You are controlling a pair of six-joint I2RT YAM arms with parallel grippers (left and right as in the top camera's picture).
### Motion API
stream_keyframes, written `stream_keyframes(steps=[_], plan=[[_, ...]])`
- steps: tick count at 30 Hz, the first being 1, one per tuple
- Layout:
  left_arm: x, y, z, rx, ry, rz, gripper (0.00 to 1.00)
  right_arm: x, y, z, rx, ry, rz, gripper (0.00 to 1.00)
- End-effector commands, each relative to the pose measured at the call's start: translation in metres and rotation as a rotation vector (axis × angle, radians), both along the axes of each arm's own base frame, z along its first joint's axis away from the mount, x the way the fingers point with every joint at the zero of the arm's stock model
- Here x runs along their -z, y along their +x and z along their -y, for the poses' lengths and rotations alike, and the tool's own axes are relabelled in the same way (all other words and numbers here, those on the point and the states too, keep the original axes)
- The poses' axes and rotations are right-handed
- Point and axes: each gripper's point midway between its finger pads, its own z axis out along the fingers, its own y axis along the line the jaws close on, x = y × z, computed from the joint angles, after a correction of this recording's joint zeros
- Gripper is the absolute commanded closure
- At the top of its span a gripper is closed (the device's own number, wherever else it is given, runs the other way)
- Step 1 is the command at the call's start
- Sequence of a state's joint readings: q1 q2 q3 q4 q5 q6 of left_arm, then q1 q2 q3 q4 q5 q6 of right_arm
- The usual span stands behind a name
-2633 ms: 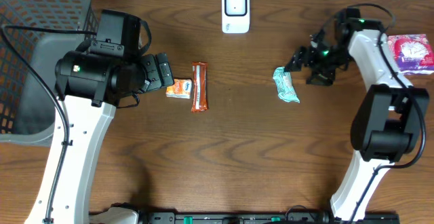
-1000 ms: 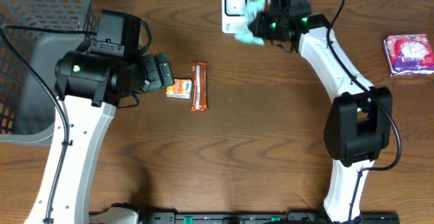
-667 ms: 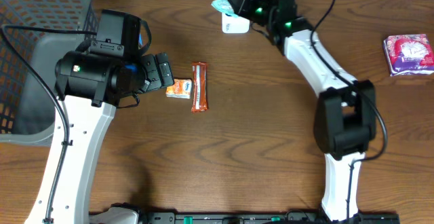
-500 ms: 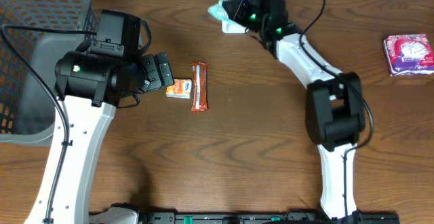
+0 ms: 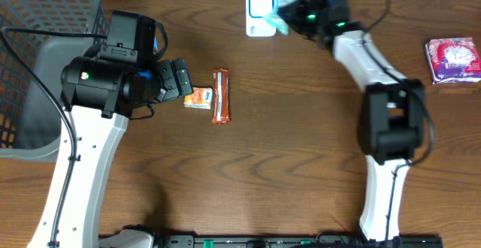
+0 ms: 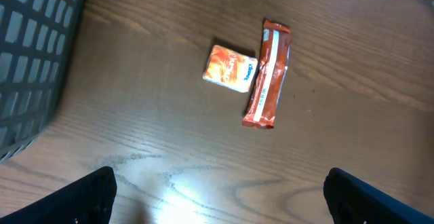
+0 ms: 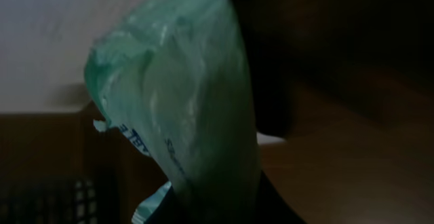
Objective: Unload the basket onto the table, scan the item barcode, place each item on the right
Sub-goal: 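Carry the green package right and place it below the purple package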
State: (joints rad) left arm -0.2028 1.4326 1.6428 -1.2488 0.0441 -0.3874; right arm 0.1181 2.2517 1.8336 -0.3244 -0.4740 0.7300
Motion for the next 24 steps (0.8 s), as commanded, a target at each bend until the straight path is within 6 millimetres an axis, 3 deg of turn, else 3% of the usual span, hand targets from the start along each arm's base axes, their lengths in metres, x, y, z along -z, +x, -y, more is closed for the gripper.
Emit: stream_keyframes(steps=[1, 8, 12, 17, 21, 24], plan=[[-0.005, 0.001, -0.002, 0.002, 0.007, 0.016, 0.02, -0.077, -0.007, 0.080, 0.130, -0.215, 0.116, 0.97], [-0.005, 0.001, -0.002, 0.002, 0.007, 0.016, 0.02, -0.062, -0.107, 0.253, 0.478, -0.397, -0.282, 0.99], [-0.005, 0.001, -0.002, 0.002, 0.007, 0.016, 0.02, -0.042, -0.157, 0.318, 0.607, -0.372, -0.460, 0.97], [-0.005, 0.001, -0.002, 0.002, 0.007, 0.016, 0.02, -0.014, -0.195, 0.375, 0.726, -0.326, -0.580, 0.92], [-0.005, 0.001, -0.002, 0.002, 0.007, 0.016, 0.02, 0.010, -0.210, 0.402, 0.779, -0.300, -0.637, 0.91], [-0.005, 0.001, -0.002, 0.002, 0.007, 0.016, 0.02, 0.030, -0.212, 0.411, 0.804, -0.278, -0.675, 0.92]])
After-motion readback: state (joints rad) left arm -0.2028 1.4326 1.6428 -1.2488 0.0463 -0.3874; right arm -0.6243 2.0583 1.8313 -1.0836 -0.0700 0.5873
